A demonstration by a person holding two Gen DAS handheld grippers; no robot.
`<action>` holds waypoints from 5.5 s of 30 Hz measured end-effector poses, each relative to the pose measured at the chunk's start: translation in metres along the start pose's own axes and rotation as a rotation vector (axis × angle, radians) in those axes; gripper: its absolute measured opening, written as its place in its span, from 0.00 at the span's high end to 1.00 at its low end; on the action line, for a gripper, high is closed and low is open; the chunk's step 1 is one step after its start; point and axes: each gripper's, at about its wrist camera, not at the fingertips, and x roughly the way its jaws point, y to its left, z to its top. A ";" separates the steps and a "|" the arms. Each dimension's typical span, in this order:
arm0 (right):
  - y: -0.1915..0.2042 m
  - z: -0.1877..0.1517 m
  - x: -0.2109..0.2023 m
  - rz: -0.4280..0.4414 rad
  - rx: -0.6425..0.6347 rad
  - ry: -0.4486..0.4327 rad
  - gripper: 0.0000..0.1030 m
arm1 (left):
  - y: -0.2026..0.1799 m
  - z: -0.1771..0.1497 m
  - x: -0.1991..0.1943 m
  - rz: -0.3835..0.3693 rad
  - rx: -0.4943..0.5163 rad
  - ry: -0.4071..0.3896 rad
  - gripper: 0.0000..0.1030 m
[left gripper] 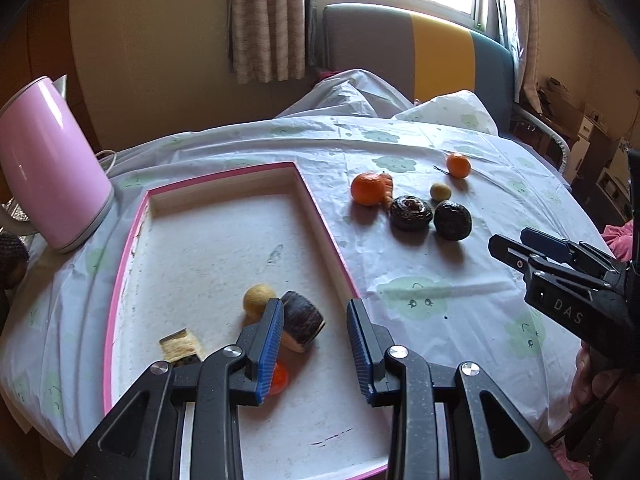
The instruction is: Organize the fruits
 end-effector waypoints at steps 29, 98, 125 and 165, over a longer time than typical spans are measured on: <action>-0.067 0.047 0.062 -0.065 0.061 0.030 0.52 | -0.026 0.048 0.053 -0.101 -0.033 0.099 0.68; -0.072 0.094 0.120 -0.078 -0.064 0.060 0.66 | -0.106 0.079 0.095 -0.268 -0.004 0.117 0.80; -0.055 0.044 0.080 -0.049 -0.007 0.109 0.66 | -0.088 0.063 0.082 -0.248 -0.033 0.109 0.80; 0.032 0.021 0.014 0.139 -0.037 0.040 0.66 | -0.006 0.054 0.012 -0.092 -0.094 -0.043 0.80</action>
